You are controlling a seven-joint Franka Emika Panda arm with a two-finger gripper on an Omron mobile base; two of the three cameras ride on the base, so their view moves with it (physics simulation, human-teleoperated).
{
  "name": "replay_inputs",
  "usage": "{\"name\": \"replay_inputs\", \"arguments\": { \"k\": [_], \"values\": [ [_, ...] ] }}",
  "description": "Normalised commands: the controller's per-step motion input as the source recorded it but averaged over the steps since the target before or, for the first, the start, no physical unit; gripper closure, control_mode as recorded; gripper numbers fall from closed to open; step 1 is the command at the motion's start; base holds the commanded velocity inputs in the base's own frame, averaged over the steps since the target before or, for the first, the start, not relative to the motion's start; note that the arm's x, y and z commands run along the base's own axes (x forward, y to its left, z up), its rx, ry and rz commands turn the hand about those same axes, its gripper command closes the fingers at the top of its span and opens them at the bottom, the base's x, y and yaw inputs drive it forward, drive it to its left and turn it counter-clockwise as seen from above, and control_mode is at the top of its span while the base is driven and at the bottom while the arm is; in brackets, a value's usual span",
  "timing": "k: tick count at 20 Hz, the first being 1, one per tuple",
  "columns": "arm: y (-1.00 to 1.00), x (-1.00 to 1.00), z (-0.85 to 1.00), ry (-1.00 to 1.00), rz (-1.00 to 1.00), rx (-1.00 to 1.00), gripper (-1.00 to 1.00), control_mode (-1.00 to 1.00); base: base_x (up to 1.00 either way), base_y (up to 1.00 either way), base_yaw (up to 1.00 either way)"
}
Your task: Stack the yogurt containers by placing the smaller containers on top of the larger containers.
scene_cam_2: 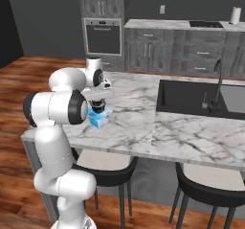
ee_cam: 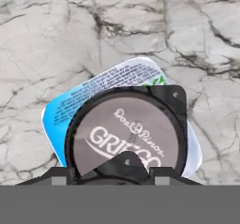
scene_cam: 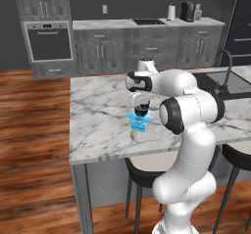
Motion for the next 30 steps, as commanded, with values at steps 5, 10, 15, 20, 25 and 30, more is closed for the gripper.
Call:
{"name": "replay_inputs", "arguments": {
  "k": [5,10,15,20,25,30],
  "values": [
    [0.00,0.11,-0.08,0.03,0.00,0.00,1.00,-1.00,0.00,0.00,0.00],
    [0.00,0.08,-0.07,0.05,0.00,0.00,1.00,-1.00,0.00,0.00,0.00],
    [0.00,0.05,-0.04,0.07,0.00,0.00,1.00,-1.00,0.00,0.00,0.00],
    [0.00,0.02,0.00,0.09,0.00,0.00,-1.00,-1.00,0.00,0.00,0.00],
    [0.00,0.00,0.00,0.06,0.00,0.00,-1.00,-1.00,0.00,0.00,0.00],
    [0.01,0.00,0.00,0.06,0.00,0.00,-1.00,-1.00,0.00,0.00,0.00]
  ]
}}
